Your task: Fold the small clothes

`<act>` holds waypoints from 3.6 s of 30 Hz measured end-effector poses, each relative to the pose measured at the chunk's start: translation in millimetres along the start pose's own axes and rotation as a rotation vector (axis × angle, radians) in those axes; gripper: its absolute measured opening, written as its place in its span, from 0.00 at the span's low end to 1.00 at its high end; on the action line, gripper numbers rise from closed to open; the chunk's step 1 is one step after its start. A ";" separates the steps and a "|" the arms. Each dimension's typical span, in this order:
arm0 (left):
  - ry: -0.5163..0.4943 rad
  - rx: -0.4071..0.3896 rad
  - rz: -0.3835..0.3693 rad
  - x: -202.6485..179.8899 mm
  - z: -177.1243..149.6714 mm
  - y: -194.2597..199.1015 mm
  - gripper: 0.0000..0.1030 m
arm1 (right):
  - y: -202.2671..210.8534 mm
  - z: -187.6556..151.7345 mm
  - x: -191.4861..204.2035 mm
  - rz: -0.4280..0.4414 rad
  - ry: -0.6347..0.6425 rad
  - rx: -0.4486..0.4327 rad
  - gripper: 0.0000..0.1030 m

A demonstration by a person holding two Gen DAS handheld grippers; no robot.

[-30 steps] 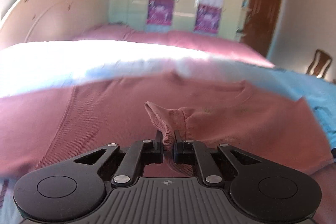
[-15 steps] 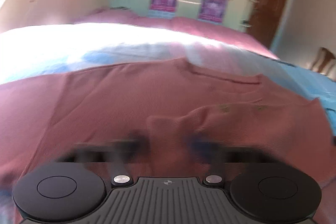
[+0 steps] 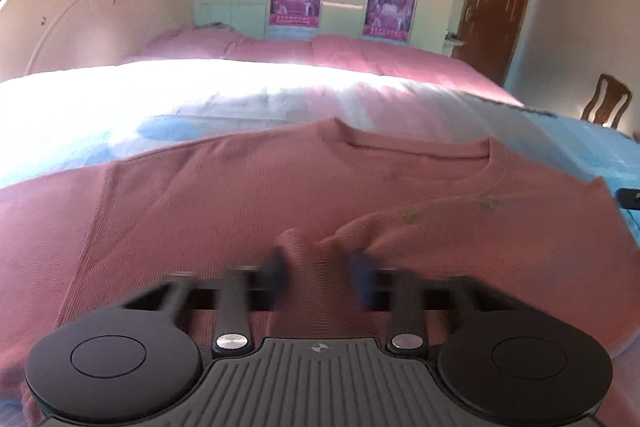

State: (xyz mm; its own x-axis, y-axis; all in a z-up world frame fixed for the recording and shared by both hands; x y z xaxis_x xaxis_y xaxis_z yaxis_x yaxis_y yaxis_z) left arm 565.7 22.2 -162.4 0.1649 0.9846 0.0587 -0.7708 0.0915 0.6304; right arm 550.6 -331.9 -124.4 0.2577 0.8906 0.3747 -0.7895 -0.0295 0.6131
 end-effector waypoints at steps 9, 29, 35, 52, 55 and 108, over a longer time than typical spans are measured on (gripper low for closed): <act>0.041 -0.081 0.113 -1.6 -0.3 29.2 0.46 | -12.6 18.2 -11.2 -0.058 0.028 0.008 0.05; -0.169 -0.024 -0.114 -95.0 13.6 2.8 0.73 | -9.6 -15.7 38.9 -0.014 0.241 0.076 0.40; -0.151 -0.002 -0.079 -101.5 -14.8 34.4 0.73 | 41.9 -70.0 44.2 -0.058 0.314 0.072 0.15; -0.125 -0.027 -0.052 -92.3 -27.1 56.3 0.73 | 88.0 -98.7 50.3 -0.011 0.358 0.098 0.14; -0.149 0.041 -0.077 -99.8 -22.5 37.0 0.73 | 79.2 -94.6 66.7 0.024 0.414 0.085 0.17; 0.780 -0.095 0.471 371.3 -184.5 133.0 0.78 | 37.9 -153.8 270.5 0.077 0.257 0.134 0.26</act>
State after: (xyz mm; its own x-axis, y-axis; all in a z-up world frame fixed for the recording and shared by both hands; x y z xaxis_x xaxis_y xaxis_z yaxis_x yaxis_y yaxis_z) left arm 410.9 427.5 -199.6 -0.6151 0.7416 -0.2678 -0.7061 -0.3670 0.6056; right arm 504.8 -22.3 -106.7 0.0374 0.9686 0.2460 -0.7165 -0.1456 0.6822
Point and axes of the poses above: each gripper's, at about its wrist camera, not at the fingertips, and y roughly against the way its jaws point, x to its left, z to its top, the point moved 1 cm from there along -y, roughly the way its jaws point, and after that the axes turned 10 degrees about -y, right-handed, at the moved point
